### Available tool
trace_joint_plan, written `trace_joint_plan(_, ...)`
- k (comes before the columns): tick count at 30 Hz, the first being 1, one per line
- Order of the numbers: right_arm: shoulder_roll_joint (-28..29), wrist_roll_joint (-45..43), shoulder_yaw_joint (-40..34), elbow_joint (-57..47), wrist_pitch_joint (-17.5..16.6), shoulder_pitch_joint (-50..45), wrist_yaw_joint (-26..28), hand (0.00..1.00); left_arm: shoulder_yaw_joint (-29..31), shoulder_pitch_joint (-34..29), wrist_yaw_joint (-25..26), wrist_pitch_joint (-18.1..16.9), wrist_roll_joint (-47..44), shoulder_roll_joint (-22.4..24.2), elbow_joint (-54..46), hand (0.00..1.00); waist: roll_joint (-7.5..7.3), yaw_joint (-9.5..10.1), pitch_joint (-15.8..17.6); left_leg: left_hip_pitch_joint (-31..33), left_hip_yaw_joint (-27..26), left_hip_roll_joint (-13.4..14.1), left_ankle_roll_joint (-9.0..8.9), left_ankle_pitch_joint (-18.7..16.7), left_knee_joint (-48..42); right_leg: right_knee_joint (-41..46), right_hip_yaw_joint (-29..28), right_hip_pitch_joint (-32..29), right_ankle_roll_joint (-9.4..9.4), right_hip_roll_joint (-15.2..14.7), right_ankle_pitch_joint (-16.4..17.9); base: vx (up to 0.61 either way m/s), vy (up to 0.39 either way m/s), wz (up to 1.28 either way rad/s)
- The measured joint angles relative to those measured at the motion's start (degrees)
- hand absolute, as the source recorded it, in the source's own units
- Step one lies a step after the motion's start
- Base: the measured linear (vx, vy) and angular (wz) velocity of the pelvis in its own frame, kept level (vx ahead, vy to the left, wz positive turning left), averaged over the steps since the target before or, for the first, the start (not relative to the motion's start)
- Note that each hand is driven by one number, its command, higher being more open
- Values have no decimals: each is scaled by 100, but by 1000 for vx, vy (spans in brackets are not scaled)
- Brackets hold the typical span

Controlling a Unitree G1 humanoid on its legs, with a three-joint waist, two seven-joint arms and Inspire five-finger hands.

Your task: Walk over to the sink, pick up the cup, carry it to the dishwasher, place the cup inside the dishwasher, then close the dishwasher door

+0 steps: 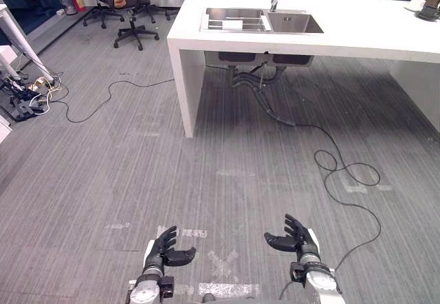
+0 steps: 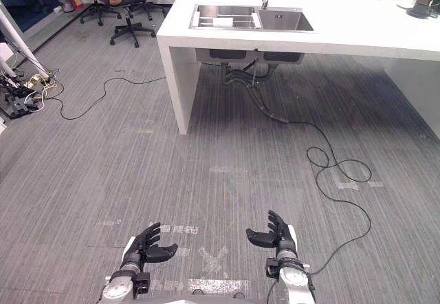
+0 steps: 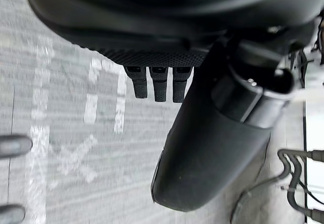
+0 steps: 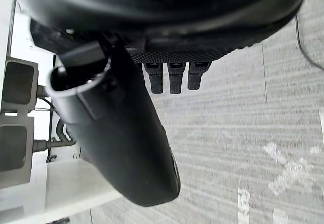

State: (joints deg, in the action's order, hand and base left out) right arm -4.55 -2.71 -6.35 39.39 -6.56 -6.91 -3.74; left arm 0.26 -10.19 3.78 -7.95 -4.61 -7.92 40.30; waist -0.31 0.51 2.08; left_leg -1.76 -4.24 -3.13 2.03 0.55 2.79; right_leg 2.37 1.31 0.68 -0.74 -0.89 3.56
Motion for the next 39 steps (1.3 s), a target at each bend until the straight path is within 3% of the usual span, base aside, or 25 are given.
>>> trace_joint_plan(12, -99, -46, -242, 15, 1, -41, 16, 90, 370, -8, -11, 0, -118, -10, 7, 90, 0, -35, 0, -39, -35, 0, -1, -1, 38, -32, -45, 21, -1, 4, -1, 0, 0, 0)
trace_joint_plan(27, -98, -69, -455, 50, 5, -34, 22, 90, 376, -19, -11, 4, -216, 5, 14, 90, 5, -29, 3, -24, -171, 23, -16, -30, 67, -23, -175, -82, 0, 32, -2, 14, -3, -5)
trace_joint_plan(33, -113, -277, -458, 320, 24, 130, 6, 90, 376, -23, -4, 4, -281, 24, 10, 90, 23, 14, 37, 215, -397, 63, 34, -334, -357, 82, -391, -226, -9, 57, 26, 41, 11, -20)
trace_joint_plan(37, -127, -277, -472, 422, 59, 203, -8, 90, 373, 21, -5, 5, -449, 89, -44, 90, -46, 12, 310, 432, -422, -4, 140, -835, -1036, 1312, -370, -674, -166, -58, 734, 34, 15, 1)
trace_joint_plan(38, -134, -276, -470, 447, 83, 203, -14, 90, 371, 0, -2, 11, -488, 125, -44, 90, -61, 8, 374, 432, -430, -20, 199, -1017, -1219, 1838, -278, -849, -363, -114, 906, 56, 26, -3)
trace_joint_plan(39, -122, -276, -451, 468, 98, 201, -13, 90, 369, -2, 4, 12, -504, 144, -55, 90, -42, 25, 445, 403, -420, 3, 254, -1163, -1345, 2527, -165, -1104, -422, -127, 943, 77, 27, -1)
